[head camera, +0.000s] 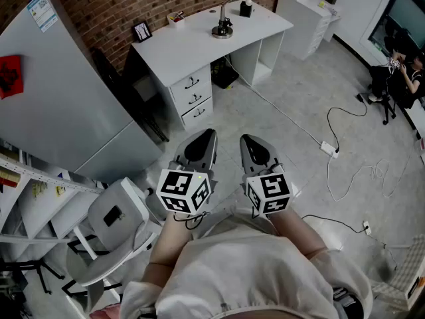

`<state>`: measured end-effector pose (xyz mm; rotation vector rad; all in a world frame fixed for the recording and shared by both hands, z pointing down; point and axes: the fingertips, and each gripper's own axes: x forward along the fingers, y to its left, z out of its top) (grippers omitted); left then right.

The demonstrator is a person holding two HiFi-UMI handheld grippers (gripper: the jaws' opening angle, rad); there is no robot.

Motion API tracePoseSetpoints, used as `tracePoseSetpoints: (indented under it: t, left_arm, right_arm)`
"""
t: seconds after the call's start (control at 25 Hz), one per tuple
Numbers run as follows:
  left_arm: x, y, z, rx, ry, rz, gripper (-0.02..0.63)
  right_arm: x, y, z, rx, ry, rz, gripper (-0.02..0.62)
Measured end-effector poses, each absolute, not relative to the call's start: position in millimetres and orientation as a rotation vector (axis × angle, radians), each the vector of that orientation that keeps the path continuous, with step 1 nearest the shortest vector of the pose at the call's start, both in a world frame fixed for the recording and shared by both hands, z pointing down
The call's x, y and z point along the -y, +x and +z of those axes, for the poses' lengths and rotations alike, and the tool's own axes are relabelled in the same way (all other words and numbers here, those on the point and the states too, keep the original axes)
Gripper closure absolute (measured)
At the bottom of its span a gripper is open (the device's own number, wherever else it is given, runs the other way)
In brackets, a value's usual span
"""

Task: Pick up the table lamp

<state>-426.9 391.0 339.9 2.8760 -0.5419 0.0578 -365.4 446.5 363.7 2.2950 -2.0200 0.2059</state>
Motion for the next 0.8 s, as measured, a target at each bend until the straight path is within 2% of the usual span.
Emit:
tracePoseSetpoints:
  t: [0.8]
  left_arm:
    - [-385.5,-396.5,372.3,0.520,2.792,0.127,0.574]
  right_arm:
    - [-445.1,-331.0,391.7,1.957,2.328,0.332,0.568]
